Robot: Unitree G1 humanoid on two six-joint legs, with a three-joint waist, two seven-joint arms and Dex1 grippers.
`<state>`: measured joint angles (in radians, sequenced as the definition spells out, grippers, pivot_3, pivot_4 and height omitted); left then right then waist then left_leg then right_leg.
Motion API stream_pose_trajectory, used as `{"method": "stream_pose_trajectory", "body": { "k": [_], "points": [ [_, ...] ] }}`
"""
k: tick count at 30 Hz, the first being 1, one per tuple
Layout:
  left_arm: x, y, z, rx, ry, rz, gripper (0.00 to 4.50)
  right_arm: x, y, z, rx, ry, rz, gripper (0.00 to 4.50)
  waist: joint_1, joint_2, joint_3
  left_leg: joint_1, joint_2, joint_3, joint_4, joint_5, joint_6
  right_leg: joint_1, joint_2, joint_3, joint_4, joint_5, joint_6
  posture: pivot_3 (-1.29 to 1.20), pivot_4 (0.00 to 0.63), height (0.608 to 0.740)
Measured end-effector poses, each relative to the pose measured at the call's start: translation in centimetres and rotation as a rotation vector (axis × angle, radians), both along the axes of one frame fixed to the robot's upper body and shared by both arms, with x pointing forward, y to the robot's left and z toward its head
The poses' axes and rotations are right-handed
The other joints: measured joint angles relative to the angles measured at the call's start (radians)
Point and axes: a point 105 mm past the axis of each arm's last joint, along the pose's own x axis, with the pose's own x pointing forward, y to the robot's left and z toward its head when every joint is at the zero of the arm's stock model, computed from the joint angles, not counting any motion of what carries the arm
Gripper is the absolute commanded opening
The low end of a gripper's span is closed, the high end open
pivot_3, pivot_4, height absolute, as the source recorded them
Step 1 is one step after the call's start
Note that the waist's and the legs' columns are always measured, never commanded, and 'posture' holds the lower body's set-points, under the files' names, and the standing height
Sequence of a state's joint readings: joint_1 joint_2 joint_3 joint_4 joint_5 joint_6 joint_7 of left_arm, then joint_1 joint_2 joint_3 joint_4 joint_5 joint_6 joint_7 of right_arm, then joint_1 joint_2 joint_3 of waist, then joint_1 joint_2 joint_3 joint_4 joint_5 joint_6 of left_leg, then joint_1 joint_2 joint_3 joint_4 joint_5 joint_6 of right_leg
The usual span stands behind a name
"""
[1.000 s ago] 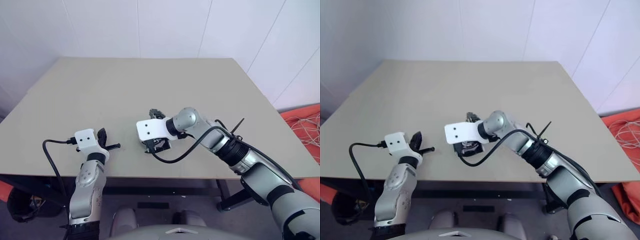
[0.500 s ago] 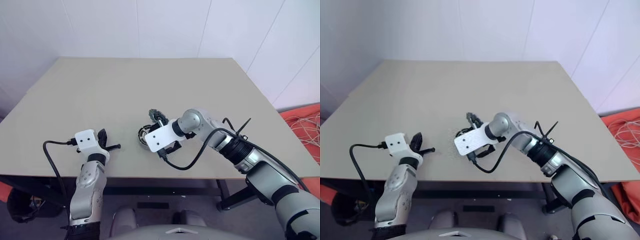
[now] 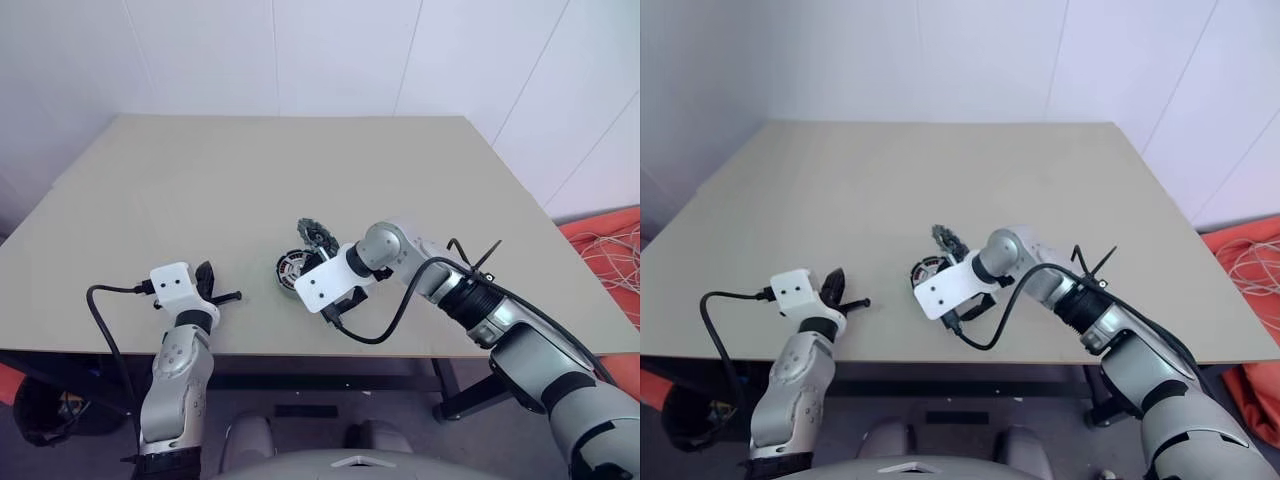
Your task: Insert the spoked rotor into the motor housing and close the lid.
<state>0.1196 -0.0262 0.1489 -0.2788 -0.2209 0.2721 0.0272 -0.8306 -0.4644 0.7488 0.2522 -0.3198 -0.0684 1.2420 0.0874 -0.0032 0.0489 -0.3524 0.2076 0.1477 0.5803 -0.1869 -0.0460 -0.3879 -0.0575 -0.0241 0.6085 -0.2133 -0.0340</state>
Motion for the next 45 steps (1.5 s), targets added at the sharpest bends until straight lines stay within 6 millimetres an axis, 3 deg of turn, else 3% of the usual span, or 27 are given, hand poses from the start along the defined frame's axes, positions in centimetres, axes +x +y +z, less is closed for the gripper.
{"method": "stream_pose_trajectory", "body": {
  "k": [3, 8, 22, 25, 32, 42, 45],
  "points": [
    [-0.01, 0.04, 0.0, 0.0, 0.0, 0.003, 0.0, 0.07, 0.06, 0.04, -0.006, 0.002, 0.007, 4.28, -0.002, 0.0, 0.0, 0.0, 0.0, 0.0, 0.0, 0.0, 0.0, 0.0, 0.0, 0.0, 0.0, 0.0, 0.0, 0.0, 0.0, 0.74],
    [-0.02, 0.12, -0.01, -0.001, 0.0, 0.007, 0.0, 0.22, 0.13, 0.16, -0.006, 0.003, 0.007, 2.87, -0.007, 0.0, 0.0, 0.0, 0.0, 0.0, 0.0, 0.0, 0.0, 0.0, 0.0, 0.0, 0.0, 0.0, 0.0, 0.0, 0.0, 0.74],
    [-0.03, 0.23, 0.03, 0.0, -0.001, 0.011, 0.0, 0.04, 0.07, 0.19, -0.02, 0.017, 0.023, 2.87, -0.017, 0.0, 0.0, 0.0, 0.0, 0.0, 0.0, 0.0, 0.001, 0.0, 0.0, 0.0, 0.0, 0.0, 0.0, 0.0, 0.0, 0.74],
    [-0.03, 0.22, 0.03, 0.0, -0.002, 0.011, 0.0, 0.07, 0.08, 0.24, -0.019, 0.017, 0.02, 2.35, -0.017, 0.0, 0.0, 0.0, 0.0, 0.0, 0.0, 0.0, 0.001, 0.0, 0.0, 0.0, 0.0, 0.0, 0.0, 0.0, 0.0, 0.74],
    [-0.02, 0.18, 0.06, -0.002, -0.004, 0.011, 0.0, 0.32, 0.3, 0.5, -0.009, 0.012, 0.003, 0.01, -0.018, -0.001, 0.0, 0.0, 0.0, 0.0, 0.0, 0.0, 0.001, 0.0, 0.0, 0.0, 0.0, 0.0, 0.0, 0.0, 0.0, 0.74],
    [-0.01, 0.11, 0.05, -0.007, -0.006, 0.013, 0.0, 0.35, 0.6, 0.26, -0.008, 0.028, -0.018, 0.0, -0.019, -0.002, 0.0, 0.0, 0.0, 0.0, 0.0, 0.0, 0.001, 0.0, 0.0, 0.0, 0.0, 0.0, 0.0, 0.0, 0.0, 0.74],
    [-0.01, 0.08, 0.05, -0.009, -0.006, 0.013, 0.0, 0.35, 0.8, 0.37, 0.021, 0.085, -0.095, 0.0, -0.02, -0.002, 0.0, 0.0, 0.0, 0.0, 0.0, 0.0, 0.001, 0.0, 0.0, 0.0, 0.0, 0.0, 0.0, 0.0, 0.0, 0.74]
  ]
}}
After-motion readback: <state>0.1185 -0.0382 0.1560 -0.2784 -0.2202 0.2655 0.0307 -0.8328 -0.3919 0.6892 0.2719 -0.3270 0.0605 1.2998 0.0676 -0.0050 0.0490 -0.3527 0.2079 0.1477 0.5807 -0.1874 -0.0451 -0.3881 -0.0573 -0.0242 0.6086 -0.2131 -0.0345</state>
